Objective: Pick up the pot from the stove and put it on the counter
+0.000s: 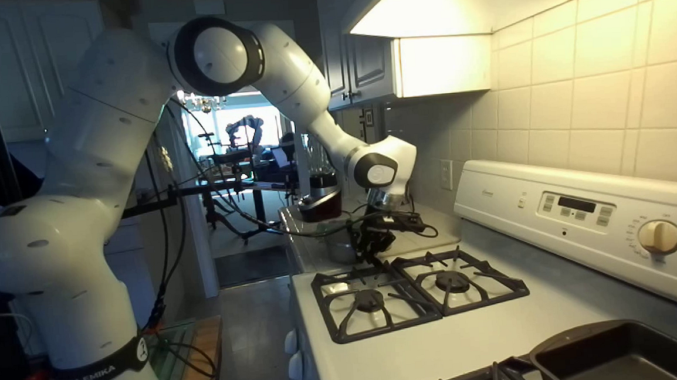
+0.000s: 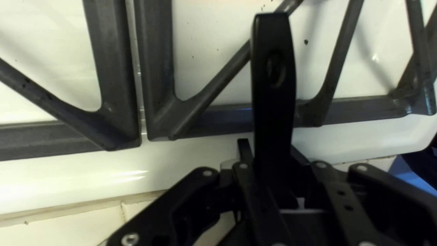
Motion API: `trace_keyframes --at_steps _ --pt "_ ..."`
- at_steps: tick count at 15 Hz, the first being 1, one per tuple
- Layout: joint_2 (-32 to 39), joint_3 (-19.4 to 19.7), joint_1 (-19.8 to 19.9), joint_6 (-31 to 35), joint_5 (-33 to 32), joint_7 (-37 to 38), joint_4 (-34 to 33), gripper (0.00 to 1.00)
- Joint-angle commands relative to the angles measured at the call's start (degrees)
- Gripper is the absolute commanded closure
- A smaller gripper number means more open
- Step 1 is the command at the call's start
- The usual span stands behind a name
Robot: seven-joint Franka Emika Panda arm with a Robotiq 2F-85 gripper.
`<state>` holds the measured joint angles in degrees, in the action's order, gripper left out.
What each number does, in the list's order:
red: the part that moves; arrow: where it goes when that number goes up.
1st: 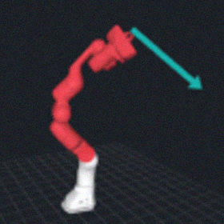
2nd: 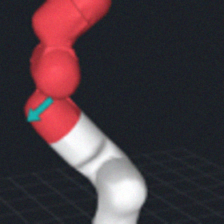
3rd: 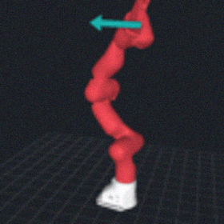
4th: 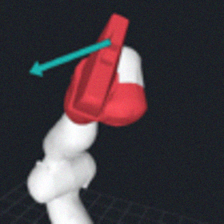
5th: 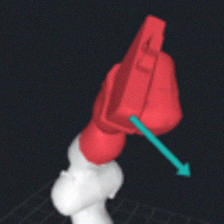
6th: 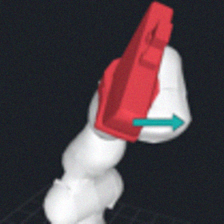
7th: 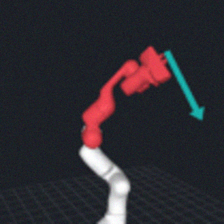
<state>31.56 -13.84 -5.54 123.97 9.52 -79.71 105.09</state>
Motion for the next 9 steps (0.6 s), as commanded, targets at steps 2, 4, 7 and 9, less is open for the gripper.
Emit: trace_keyframes --at_steps 2,4,7,9 --pt "0.72 -1.53 1.98 -1.27 2.52 -0.16 -0.94 0.95" --pt "0.59 -1.61 2.17 -1.12 3.08 -0.01 -0.98 0.94" --pt "0.09 -1.83 2.17 -0.94 3.4 0.01 -1.16 0.94" --pt "-0.21 -2.17 2.12 -0.94 3.43 -0.19 -1.53 0.94"
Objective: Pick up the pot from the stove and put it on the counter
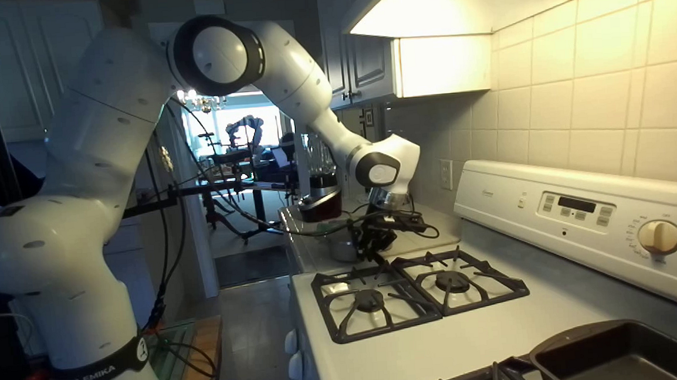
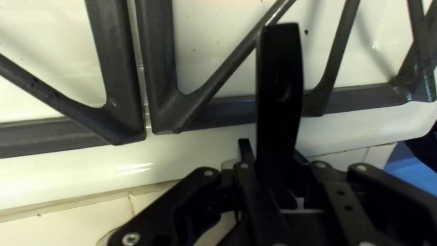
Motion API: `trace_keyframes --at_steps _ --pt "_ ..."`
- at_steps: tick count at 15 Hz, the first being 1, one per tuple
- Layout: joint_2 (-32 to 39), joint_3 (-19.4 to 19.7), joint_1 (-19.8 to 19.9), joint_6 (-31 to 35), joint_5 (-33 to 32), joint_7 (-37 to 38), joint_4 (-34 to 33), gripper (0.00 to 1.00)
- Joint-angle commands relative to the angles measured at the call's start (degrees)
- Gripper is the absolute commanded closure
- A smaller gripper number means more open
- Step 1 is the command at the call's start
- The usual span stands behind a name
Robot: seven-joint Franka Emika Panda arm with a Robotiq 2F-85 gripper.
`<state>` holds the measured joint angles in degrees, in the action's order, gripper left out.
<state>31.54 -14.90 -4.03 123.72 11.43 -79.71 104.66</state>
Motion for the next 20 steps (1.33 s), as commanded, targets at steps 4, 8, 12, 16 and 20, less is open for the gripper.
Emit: trace_keyframes --at_steps 4,8,12,16,20 --pt "-0.12 -2.01 0.91 -1.58 2.22 -1.08 -2.53 0.94" --pt "0.19 -3.21 1.91 -3.47 4.76 -2.86 -4.32 0.94" --pt "0.84 -3.79 3.04 -7.11 8.77 -5.12 -6.57 0.94" --pt "1.47 -3.05 2.96 -9.22 10.92 -5.6 -8.17 0.94" --pt "2.93 -2.9 3.06 -10.74 11.73 -5.58 -9.53 0.94"
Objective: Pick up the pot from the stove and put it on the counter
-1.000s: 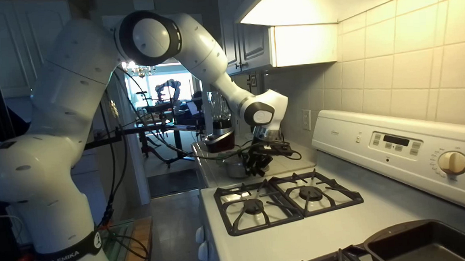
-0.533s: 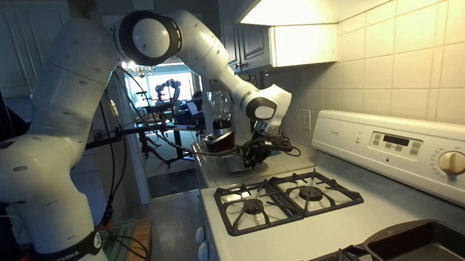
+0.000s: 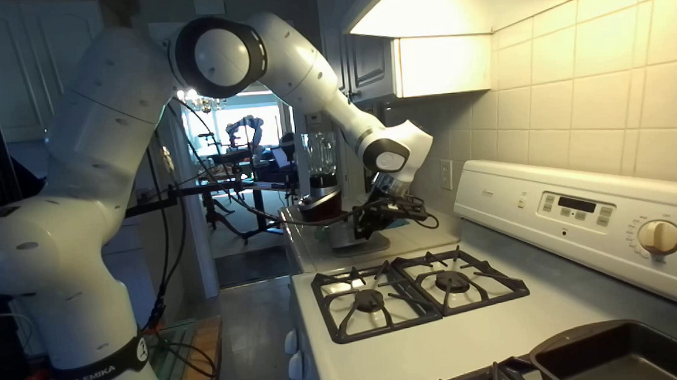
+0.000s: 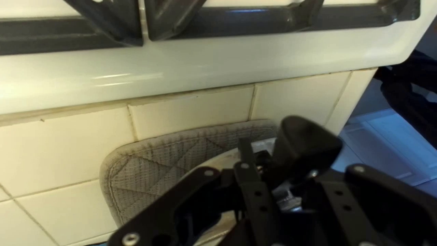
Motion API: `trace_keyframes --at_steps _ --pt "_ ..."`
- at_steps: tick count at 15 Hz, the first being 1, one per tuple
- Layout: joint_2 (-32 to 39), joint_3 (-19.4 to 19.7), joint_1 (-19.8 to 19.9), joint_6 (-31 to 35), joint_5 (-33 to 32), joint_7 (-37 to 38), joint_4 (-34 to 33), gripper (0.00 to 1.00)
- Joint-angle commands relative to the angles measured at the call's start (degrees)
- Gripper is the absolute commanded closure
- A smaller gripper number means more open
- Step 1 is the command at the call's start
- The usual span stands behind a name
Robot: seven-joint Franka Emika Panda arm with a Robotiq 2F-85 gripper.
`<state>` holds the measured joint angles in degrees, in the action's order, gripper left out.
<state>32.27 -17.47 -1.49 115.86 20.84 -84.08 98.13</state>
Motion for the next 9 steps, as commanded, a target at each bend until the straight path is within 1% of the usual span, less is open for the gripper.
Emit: trace_keyframes --at_steps 1,9 --pt "2.48 -0.36 0.61 -3.25 2.59 -1.21 -3.33 0.94" --pt "3.86 -0.79 1.76 -5.58 6.33 -2.43 -5.93 0.94"
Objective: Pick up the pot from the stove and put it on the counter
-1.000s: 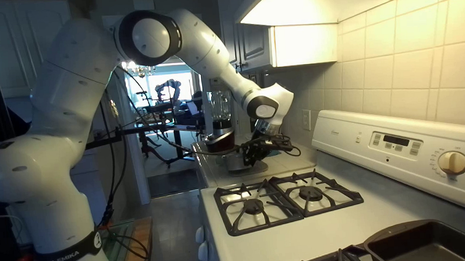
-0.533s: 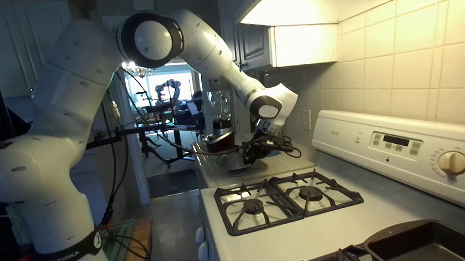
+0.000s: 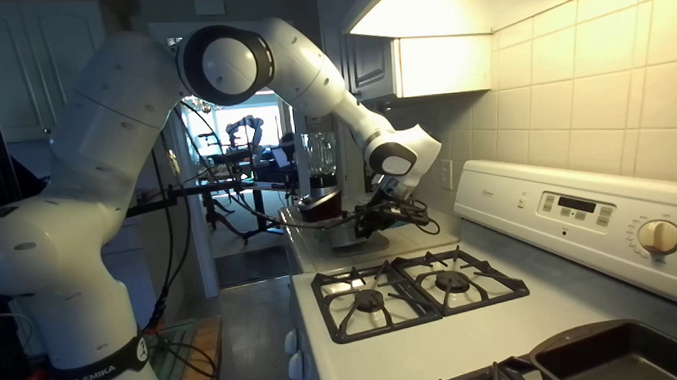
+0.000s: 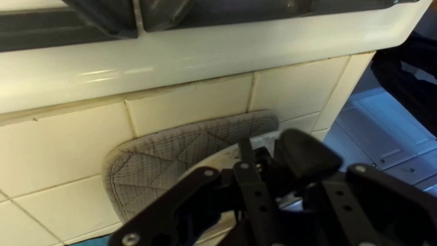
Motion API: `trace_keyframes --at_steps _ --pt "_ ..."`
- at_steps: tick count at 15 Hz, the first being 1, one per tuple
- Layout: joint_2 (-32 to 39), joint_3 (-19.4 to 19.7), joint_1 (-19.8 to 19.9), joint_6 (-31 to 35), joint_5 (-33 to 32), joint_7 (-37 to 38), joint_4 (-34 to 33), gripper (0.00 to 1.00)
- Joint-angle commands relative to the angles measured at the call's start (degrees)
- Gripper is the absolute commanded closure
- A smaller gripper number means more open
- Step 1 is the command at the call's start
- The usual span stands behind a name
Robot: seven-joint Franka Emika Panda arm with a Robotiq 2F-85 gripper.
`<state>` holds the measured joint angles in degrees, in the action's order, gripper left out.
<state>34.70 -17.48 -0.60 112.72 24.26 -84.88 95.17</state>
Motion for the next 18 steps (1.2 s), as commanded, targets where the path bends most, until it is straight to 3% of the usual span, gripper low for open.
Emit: trace_keyframes --at_steps 1,18 --pt "1.49 -0.8 0.86 -2.53 3.26 -1.84 -3.24 0.94" --pt "8.61 -2.85 -0.82 -9.78 4.69 -2.45 -12.61 0.94"
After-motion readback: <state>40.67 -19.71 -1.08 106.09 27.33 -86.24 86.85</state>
